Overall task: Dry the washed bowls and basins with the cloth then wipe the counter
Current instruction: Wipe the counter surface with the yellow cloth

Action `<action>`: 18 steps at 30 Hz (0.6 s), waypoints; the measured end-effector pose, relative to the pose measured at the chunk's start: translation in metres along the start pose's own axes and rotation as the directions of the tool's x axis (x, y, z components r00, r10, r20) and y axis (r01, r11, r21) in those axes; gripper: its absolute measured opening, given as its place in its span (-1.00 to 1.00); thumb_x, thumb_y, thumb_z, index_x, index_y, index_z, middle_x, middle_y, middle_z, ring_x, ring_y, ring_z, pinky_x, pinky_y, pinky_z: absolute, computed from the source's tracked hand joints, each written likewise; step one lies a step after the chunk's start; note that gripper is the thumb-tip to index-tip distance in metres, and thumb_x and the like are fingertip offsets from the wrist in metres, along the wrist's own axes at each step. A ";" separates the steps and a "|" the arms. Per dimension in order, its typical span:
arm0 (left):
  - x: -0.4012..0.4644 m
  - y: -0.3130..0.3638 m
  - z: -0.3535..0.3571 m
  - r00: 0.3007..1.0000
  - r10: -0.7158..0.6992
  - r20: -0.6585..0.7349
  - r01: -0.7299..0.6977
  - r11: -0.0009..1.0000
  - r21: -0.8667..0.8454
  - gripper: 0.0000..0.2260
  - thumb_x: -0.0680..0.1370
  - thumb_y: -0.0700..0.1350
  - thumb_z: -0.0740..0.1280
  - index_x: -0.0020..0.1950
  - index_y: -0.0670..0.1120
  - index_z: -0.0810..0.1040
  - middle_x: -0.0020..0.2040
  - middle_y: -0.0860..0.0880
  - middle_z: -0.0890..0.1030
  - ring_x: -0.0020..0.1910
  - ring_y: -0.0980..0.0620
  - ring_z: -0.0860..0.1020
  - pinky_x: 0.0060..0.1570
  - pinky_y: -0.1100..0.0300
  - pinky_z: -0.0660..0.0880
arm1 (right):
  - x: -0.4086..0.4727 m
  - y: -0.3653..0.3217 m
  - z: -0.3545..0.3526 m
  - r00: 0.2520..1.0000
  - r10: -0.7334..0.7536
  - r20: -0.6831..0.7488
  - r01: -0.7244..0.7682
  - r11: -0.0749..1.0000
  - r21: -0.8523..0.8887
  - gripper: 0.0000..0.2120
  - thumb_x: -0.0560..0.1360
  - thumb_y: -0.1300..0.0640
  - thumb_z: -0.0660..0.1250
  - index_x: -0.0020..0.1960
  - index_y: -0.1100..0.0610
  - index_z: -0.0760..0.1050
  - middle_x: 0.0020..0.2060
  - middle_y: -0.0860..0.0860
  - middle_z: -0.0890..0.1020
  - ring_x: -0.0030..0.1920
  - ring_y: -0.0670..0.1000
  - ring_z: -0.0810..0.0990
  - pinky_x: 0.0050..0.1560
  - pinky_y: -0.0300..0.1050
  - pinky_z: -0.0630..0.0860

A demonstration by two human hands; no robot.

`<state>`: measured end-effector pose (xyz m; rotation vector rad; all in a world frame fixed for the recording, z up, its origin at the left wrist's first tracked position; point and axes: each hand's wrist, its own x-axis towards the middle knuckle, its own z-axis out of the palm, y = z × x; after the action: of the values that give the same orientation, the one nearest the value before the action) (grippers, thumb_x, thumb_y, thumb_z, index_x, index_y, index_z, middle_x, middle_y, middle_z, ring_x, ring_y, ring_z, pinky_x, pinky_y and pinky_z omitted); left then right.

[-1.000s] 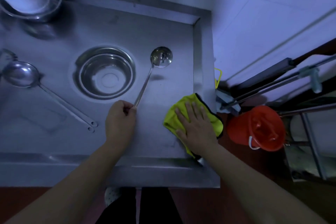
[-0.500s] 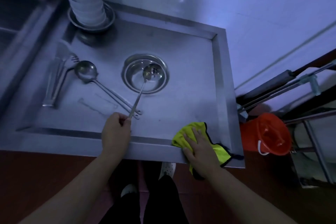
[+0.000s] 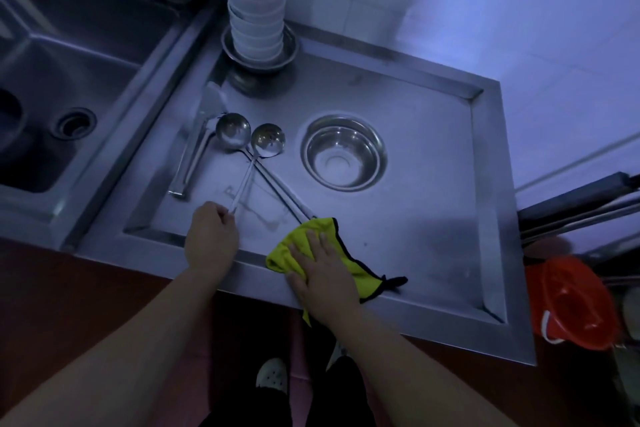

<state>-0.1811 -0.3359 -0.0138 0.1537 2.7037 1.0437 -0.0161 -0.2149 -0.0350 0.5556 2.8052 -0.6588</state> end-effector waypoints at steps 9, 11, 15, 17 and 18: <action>0.019 -0.009 0.002 0.999 0.035 0.030 -0.039 0.990 0.135 -0.90 0.56 -0.13 0.23 -0.11 -0.13 0.44 -0.03 -0.20 0.55 -0.13 -0.18 0.51 -0.20 0.09 0.33 | 0.006 0.009 -0.008 0.985 -0.155 0.071 0.149 0.985 0.091 -0.53 0.62 -0.09 0.14 0.50 -0.03 0.22 0.55 -0.03 0.03 0.54 -0.01 -0.09 0.47 -0.18 -0.05; 0.021 -0.008 0.001 0.998 0.029 0.059 -0.038 0.986 0.164 -0.88 0.57 -0.12 0.22 -0.08 -0.15 0.47 -0.04 -0.20 0.56 -0.13 -0.17 0.52 -0.20 0.09 0.35 | 0.001 0.013 -0.010 0.985 -0.157 0.067 0.150 0.984 0.098 -0.53 0.62 -0.07 0.16 0.49 0.00 0.24 0.55 -0.03 0.06 0.54 -0.02 -0.05 0.46 -0.17 0.01; 0.019 -0.002 -0.007 0.991 0.036 0.128 -0.063 0.975 0.211 -0.82 0.54 -0.15 0.24 0.08 -0.22 0.49 0.07 -0.25 0.53 -0.01 -0.23 0.50 -0.10 0.03 0.37 | -0.018 0.027 -0.017 0.995 -0.092 0.039 0.088 0.992 0.087 -0.55 0.61 -0.05 0.18 0.48 0.01 0.28 0.54 -0.03 0.10 0.54 -0.02 0.02 0.46 -0.18 0.01; 0.009 0.001 -0.010 0.988 0.141 0.067 -0.154 0.952 0.266 -0.73 0.49 -0.21 0.29 0.17 -0.25 0.48 0.11 -0.32 0.49 0.05 -0.30 0.46 0.01 -0.07 0.38 | -0.032 0.037 -0.020 1.000 -0.029 0.011 0.028 0.997 0.066 -0.55 0.61 -0.06 0.19 0.47 0.01 0.30 0.54 -0.03 0.10 0.53 -0.02 0.05 0.47 -0.18 0.02; 0.002 0.005 -0.012 0.975 0.218 0.030 -0.217 0.927 0.307 -0.70 0.46 -0.24 0.32 0.18 -0.26 0.50 0.10 -0.33 0.50 0.05 -0.31 0.44 0.02 -0.10 0.36 | -0.041 0.041 -0.022 1.000 0.009 -0.001 -0.008 0.998 0.064 -0.55 0.61 -0.06 0.19 0.46 0.02 0.31 0.54 -0.02 0.10 0.53 -0.01 0.06 0.47 -0.16 0.03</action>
<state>-0.1858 -0.3398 -0.0027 0.5182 2.8875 0.6612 0.0348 -0.1838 -0.0204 0.5796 2.7900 -0.7496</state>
